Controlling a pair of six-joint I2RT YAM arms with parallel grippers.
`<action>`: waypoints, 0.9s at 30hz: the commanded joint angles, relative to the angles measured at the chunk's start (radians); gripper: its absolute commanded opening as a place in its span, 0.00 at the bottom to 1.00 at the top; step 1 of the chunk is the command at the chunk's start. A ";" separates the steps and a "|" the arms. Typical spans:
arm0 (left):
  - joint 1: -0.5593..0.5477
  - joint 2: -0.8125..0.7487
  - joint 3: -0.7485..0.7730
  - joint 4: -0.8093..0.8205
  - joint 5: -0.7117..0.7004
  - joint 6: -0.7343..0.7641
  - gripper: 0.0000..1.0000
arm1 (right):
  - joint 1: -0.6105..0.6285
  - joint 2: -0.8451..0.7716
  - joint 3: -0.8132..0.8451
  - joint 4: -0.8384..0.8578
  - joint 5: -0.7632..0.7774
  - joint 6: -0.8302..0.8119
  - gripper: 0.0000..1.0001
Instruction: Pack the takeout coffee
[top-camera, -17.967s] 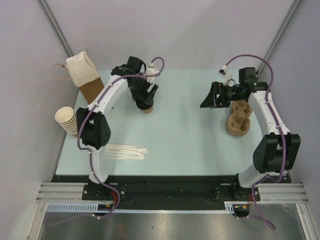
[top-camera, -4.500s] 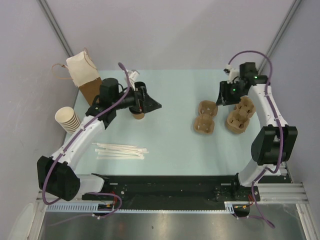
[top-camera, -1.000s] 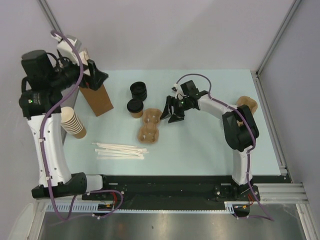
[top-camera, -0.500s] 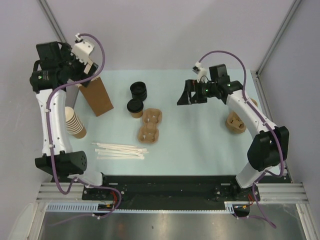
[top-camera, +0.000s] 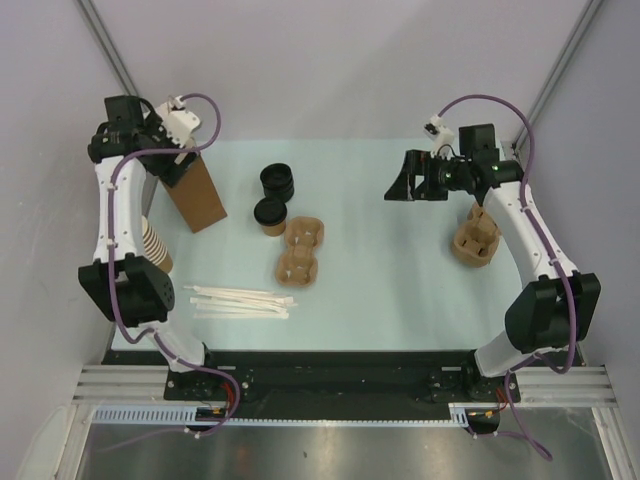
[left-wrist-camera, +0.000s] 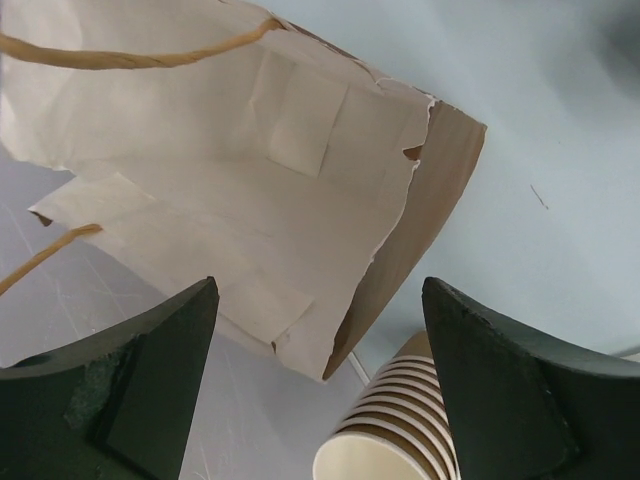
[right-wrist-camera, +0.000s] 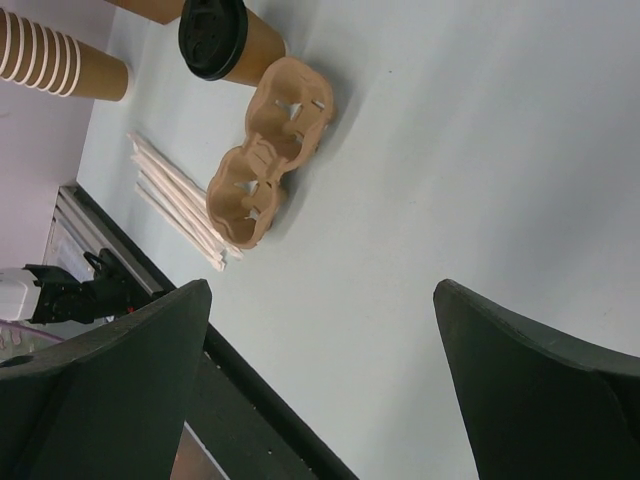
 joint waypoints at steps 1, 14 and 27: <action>0.009 0.026 -0.021 0.014 -0.013 0.060 0.81 | -0.023 -0.037 0.000 -0.007 -0.020 -0.013 1.00; 0.009 0.028 0.071 -0.023 0.016 0.104 0.00 | -0.068 -0.057 -0.004 -0.038 -0.055 -0.027 1.00; -0.132 -0.081 0.322 0.084 0.123 0.051 0.00 | -0.206 -0.129 0.003 -0.052 -0.061 -0.039 1.00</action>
